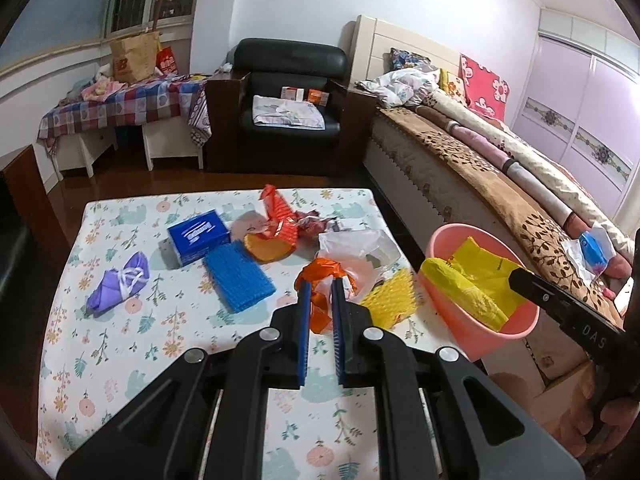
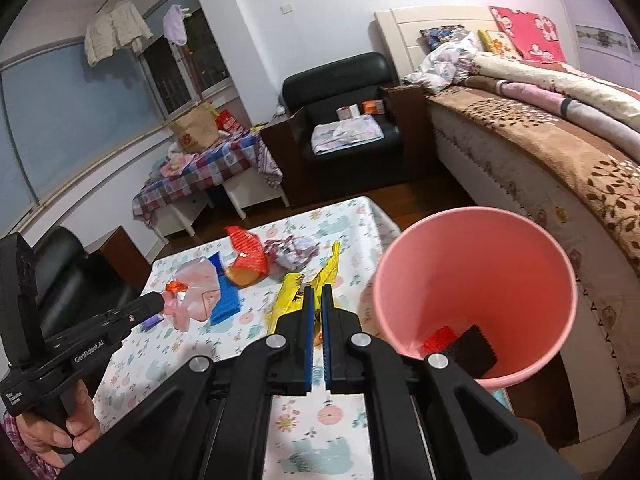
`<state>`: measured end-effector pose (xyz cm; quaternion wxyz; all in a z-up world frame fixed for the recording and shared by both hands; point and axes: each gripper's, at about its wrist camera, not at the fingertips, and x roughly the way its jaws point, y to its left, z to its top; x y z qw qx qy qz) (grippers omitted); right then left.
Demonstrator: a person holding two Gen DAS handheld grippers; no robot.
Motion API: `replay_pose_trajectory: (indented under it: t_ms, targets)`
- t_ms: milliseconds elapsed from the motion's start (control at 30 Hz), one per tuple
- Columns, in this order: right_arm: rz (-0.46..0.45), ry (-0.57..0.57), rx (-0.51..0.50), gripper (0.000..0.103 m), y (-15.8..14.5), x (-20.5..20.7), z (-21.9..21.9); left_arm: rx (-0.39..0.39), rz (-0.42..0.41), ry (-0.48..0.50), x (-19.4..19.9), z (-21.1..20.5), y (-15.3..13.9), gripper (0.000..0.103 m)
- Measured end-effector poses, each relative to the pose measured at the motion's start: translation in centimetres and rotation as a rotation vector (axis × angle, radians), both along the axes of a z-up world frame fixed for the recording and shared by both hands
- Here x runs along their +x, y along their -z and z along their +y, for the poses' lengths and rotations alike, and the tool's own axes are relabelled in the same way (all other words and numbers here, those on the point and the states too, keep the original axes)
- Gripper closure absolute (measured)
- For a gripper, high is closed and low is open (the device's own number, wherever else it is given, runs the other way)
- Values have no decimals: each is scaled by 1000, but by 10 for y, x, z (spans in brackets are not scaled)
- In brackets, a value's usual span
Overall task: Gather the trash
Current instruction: 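Carry the yellow bag in the right tool while the left tool carries the orange bag to the bucket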
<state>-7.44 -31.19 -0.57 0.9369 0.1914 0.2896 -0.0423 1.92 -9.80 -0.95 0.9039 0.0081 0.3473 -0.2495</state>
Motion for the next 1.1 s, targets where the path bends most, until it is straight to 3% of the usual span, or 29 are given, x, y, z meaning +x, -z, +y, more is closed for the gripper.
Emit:
replay_pose_trajectory:
  t_ms: [633,1100]
  targets:
    - [12,163,-15,100,10,-16,-69,39,-47,126,-5,-76,-6,94]
    - [57,243,-19,100,33,-21,-112,9,1,267,-3,-147,5,94]
